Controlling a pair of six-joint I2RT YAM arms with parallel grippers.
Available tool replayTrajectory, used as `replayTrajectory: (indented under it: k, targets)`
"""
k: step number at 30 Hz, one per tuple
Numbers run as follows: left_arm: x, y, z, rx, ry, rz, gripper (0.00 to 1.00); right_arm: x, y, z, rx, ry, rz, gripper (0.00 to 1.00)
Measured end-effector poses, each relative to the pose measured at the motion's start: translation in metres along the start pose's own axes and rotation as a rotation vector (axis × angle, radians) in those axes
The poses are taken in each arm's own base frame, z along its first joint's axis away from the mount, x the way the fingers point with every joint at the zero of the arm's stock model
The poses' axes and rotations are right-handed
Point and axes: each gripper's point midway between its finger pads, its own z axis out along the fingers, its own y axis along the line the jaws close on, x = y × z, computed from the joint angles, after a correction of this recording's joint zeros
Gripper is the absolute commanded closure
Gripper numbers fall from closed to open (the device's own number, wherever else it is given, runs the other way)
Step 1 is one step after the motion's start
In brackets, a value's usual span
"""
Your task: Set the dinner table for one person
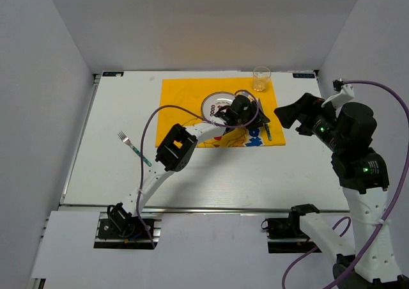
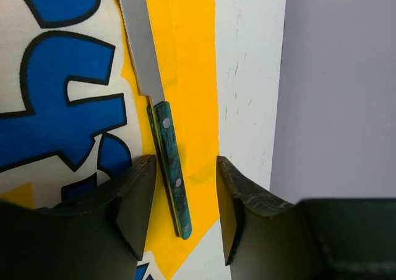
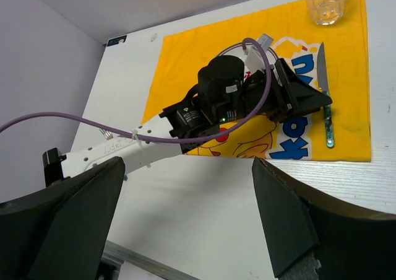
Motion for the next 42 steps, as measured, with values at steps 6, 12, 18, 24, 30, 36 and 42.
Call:
replayTrajectory:
  k: [6, 12, 18, 24, 30, 36, 42]
  targets:
    - [0.000, -0.001, 0.000, 0.006, 0.000, 0.016, 0.41, 0.000, 0.000, 0.000, 0.000, 0.001, -0.002, 0.11]
    - [-0.003, -0.009, -0.017, -0.042, 0.020, 0.084, 0.02, -0.001, 0.000, 0.000, -0.002, -0.005, -0.003, 0.11]
    - [-0.032, -0.042, -0.084, -0.158, 0.011, 0.184, 0.02, -0.008, 0.005, -0.003, -0.018, -0.037, -0.011, 0.11]
    - [-0.105, -0.039, -0.204, -0.389, -0.162, 0.185, 0.02, -0.012, 0.006, 0.002, -0.034, -0.060, -0.013, 0.11]
    - [-0.150, 0.134, -0.373, -0.907, -0.367, -0.164, 0.02, 0.002, -0.004, 0.018, -0.017, -0.013, -0.003, 0.11]
    - [-0.118, 0.228, -0.493, -1.188, -0.441, -0.400, 0.02, 0.013, -0.007, 0.026, -0.024, 0.027, 0.005, 0.11]
    - [-0.123, 0.258, -0.498, -1.182, -0.428, -0.466, 0.05, 0.015, -0.004, 0.026, -0.044, 0.035, 0.005, 0.11]
